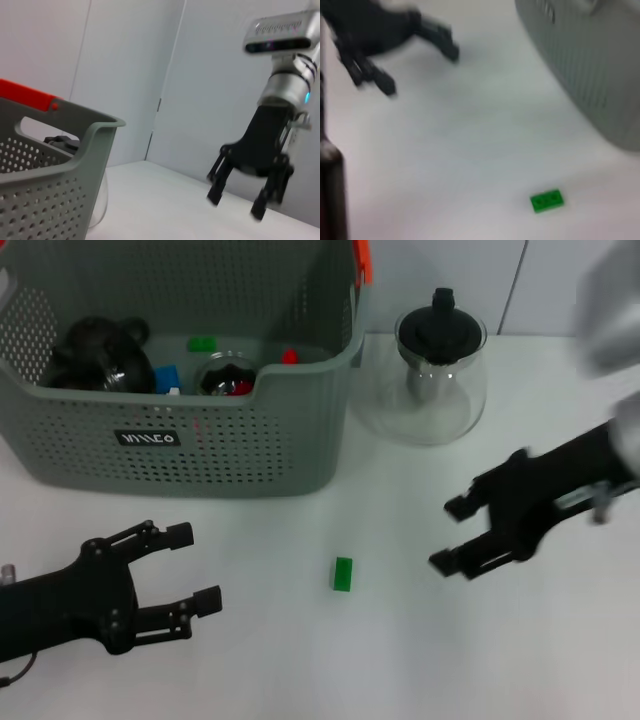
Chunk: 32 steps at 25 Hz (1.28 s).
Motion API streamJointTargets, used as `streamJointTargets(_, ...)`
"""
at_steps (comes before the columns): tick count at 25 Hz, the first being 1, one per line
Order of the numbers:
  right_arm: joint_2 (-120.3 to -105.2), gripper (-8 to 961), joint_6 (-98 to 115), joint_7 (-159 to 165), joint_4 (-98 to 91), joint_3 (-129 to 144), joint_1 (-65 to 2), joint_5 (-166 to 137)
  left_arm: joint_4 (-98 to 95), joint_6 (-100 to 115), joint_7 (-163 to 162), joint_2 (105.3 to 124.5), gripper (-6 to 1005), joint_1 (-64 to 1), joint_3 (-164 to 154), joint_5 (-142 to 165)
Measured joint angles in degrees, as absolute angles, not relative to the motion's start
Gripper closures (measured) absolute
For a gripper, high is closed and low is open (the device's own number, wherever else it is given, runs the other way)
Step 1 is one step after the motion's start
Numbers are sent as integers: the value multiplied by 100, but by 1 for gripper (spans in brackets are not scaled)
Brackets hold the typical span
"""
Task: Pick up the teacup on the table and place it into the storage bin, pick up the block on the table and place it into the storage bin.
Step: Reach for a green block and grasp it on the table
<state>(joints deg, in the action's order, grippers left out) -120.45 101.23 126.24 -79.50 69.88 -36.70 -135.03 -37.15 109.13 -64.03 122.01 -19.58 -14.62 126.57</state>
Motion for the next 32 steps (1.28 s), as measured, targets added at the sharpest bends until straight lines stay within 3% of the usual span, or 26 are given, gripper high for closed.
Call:
streamJointTargets(13,-12081,223,7957,12917,-5557,9099,-5055,-13793,-3673,10850,-6366,12243,94,-1908,-1294,12647)
streamJointTargets(32,-12092,256,6320,11843,-4324,9853,-5175,-12617,-3621,10766,-6363,12252,94,-1934,-1292,12643)
